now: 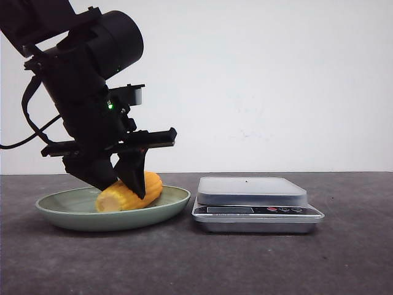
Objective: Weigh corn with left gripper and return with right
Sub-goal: 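Lift the corn with the left gripper and lower it onto the scale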
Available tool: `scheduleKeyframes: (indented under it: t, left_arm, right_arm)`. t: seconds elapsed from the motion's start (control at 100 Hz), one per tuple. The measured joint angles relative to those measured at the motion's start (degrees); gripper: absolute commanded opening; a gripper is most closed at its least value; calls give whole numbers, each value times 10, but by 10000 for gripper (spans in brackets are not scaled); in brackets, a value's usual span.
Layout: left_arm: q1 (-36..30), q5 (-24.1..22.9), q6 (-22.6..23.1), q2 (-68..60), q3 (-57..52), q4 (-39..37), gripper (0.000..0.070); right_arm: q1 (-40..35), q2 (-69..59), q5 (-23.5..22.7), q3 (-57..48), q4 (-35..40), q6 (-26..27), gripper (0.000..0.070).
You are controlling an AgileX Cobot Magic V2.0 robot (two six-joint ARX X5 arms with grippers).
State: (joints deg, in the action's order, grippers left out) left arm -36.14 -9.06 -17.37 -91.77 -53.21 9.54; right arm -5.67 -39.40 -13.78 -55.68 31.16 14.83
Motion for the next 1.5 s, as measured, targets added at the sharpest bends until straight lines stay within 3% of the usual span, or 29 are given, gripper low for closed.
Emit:
scheduleKeyframes:
  t: [0.26,0.54,0.88,1.01,1.05,1.15,1.19,1.41,1.5]
  left_arm:
    - [-76,0,0,39,-136,46,6]
    - [-133,-26,-19,-84,-291,45,7]
    - [-144,-30,-89,-209,-310,69,7]
    - [-144,-30,-98,-216,-310,70,44]
    - [-144,-30,-99,-217,-310,70,91]
    - [-144,-31,-103,-219,-310,69,309]
    - [-144,-31,-104,-220,-310,69,363]
    - [-144,-31,-104,-223,-310,68,416]
    - [-144,-31,-104,-223,-310,64,478]
  right_arm:
    - [0,0,0,0,1,0,419]
    - [0,0,1,0,3,0,419]
    - [0,28,3,0,11,0,419]
    - [0,33,3,0,12,0,419]
    - [0,33,3,0,15,0,419]
    - [0,33,3,0,30,0,419]
    - [0,32,3,0,36,0,419]
    - [0,32,3,0,38,0,419]
    - [0,31,3,0,38,0,419]
